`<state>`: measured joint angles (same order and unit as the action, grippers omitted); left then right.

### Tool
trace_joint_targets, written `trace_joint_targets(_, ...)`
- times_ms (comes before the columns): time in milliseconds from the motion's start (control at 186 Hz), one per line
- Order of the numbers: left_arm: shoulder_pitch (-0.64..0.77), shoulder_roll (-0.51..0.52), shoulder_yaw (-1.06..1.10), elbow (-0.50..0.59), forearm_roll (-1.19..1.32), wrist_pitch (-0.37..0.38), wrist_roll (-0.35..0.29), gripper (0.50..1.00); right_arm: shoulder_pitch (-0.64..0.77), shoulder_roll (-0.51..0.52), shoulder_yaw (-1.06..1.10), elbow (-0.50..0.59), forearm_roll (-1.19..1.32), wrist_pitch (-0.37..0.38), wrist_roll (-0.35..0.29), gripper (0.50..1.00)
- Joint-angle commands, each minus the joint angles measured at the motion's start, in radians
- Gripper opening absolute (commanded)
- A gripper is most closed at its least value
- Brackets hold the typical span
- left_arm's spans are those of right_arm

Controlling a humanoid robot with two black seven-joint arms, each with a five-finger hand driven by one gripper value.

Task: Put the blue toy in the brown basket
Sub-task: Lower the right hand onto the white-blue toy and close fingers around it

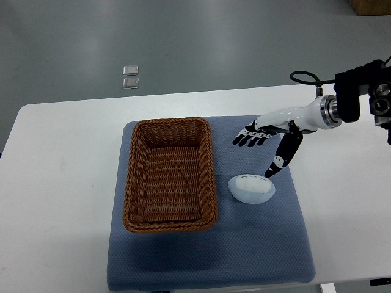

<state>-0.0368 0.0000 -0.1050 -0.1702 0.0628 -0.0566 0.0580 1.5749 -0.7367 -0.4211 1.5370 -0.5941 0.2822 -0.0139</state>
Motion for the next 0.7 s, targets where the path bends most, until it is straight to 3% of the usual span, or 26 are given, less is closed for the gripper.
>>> trace_joint_targets(0, 0.0, 0.0, 0.001, 0.0, 0.0, 0.001, 0.0, 1.0, -0.029, 0.003, 0.001, -0.002, -0.023, -0.035, 0.0, 0.905)
trace_joint_targets(247, 0.0, 0.0, 0.001, 0.0, 0.0, 0.006, 0.0, 1.0, -0.121, 0.002, 0.012, -0.002, -0.067, -0.097, 0.0, 0.905)
trace_joint_targets(692, 0.0, 0.0, 0.004, 0.0, 0.0, 0.006, -0.001, 1.0, -0.274, 0.023, 0.093, -0.023, -0.085, -0.135, 0.003, 0.905)
